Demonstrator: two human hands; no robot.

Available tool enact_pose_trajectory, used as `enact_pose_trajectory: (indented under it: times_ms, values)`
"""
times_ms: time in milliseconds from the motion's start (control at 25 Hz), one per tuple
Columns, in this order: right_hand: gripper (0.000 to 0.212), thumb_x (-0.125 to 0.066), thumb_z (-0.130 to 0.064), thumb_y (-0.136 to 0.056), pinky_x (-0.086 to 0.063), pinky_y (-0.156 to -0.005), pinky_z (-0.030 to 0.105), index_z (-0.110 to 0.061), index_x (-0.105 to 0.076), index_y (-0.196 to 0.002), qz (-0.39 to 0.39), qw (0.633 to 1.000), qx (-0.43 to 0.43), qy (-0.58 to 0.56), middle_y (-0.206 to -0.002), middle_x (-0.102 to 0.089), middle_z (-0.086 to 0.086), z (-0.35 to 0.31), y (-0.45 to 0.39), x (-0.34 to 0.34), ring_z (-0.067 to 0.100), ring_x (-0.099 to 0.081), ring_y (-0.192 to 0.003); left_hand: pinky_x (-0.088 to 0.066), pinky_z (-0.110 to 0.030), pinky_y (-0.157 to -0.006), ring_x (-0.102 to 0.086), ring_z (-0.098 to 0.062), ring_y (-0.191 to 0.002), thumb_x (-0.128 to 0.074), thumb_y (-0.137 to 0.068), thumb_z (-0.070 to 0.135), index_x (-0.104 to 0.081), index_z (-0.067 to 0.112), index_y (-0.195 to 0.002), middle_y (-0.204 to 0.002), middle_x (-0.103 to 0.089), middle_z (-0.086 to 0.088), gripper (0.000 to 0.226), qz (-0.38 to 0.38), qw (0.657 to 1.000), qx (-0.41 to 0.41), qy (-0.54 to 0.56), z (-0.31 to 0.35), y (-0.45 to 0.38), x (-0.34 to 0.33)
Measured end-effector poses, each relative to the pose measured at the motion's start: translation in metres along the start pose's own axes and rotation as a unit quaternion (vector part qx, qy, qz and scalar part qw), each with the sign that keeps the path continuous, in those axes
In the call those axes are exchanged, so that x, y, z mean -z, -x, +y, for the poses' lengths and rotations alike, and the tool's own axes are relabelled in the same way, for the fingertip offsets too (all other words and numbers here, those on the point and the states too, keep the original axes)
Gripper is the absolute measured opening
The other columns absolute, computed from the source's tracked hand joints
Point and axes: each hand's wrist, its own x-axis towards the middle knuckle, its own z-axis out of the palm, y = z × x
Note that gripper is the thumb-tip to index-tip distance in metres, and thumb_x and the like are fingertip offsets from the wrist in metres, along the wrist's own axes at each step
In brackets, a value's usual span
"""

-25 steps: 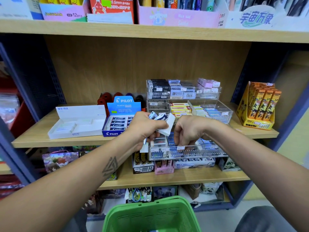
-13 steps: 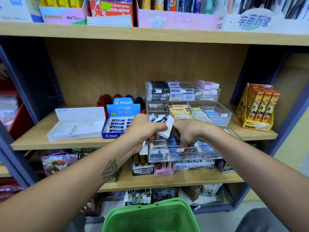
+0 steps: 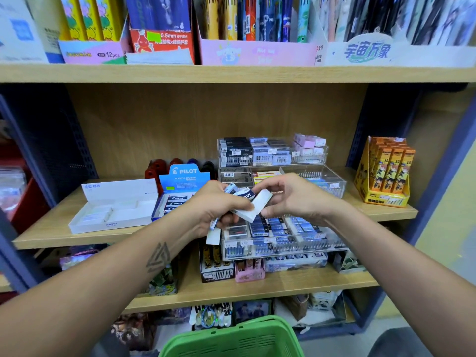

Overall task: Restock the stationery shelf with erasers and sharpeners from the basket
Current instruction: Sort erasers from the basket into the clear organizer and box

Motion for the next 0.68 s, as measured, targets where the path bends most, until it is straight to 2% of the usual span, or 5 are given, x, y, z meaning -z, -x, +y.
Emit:
enact_pose_trajectory:
  times_ms: [40,120,240,440,680]
  values:
    - [0.044,-0.077,0.011,-0.076,-0.059,-0.077,0.028,-0.008,-0.068,-0.115,0.006,0.999,0.007,0.036,-0.102,-0.070,0.005,-0.002,0.001,0.000,0.015,-0.073,-0.080,-0.027,-0.014,-0.034,-0.041,-0.012,-0.029,-0.075,-0.079,0.001,-0.065,-0.002,-0.090,-0.052,-0.057,-0.015,0.014,0.002,1.000,0.008,-0.001,0.000,-0.001,0.001]
    - [0.033,-0.085,-0.009,-0.075,-0.059,-0.073,0.031,-0.014,-0.075,-0.106,0.038,0.988,0.027,0.150,-0.094,-0.072,-0.002,-0.006,-0.002,0.000,0.012,-0.071,-0.078,-0.026,-0.014,-0.034,-0.039,-0.011,-0.029,-0.075,-0.080,0.002,-0.064,-0.002,-0.091,-0.052,-0.058,-0.015,0.016,0.008,1.000,0.016,0.010,-0.001,-0.002,0.006]
    - [0.028,-0.088,-0.033,-0.070,-0.044,-0.069,0.028,-0.023,-0.080,-0.095,0.069,0.959,0.058,0.269,-0.088,-0.065,-0.008,-0.019,-0.010,-0.005,0.008,-0.058,-0.079,-0.022,-0.014,-0.037,-0.036,-0.012,-0.034,-0.076,-0.079,0.006,-0.062,0.002,-0.086,-0.054,-0.058,-0.015,0.015,0.033,0.998,0.009,0.050,-0.005,-0.002,0.030]
    - [0.024,-0.082,-0.031,-0.079,-0.044,-0.064,0.023,-0.024,-0.076,-0.100,0.078,0.951,0.067,0.292,-0.076,-0.063,-0.015,-0.060,-0.044,-0.047,0.003,-0.056,-0.070,-0.022,-0.016,-0.036,-0.036,-0.011,-0.035,-0.075,-0.082,0.007,-0.060,-0.001,-0.094,-0.061,-0.061,-0.017,0.020,0.138,0.983,0.009,0.124,-0.015,0.002,0.109]
    - [0.024,-0.076,-0.021,-0.084,-0.041,-0.078,0.020,-0.014,-0.075,-0.106,0.030,0.933,0.065,0.354,-0.103,-0.070,0.001,-0.089,-0.129,-0.126,0.017,-0.064,-0.099,-0.024,-0.017,-0.037,-0.036,-0.013,-0.037,-0.074,-0.083,0.004,-0.059,0.000,-0.097,-0.071,-0.067,-0.024,0.021,0.224,0.971,0.020,0.086,-0.037,0.012,0.199]
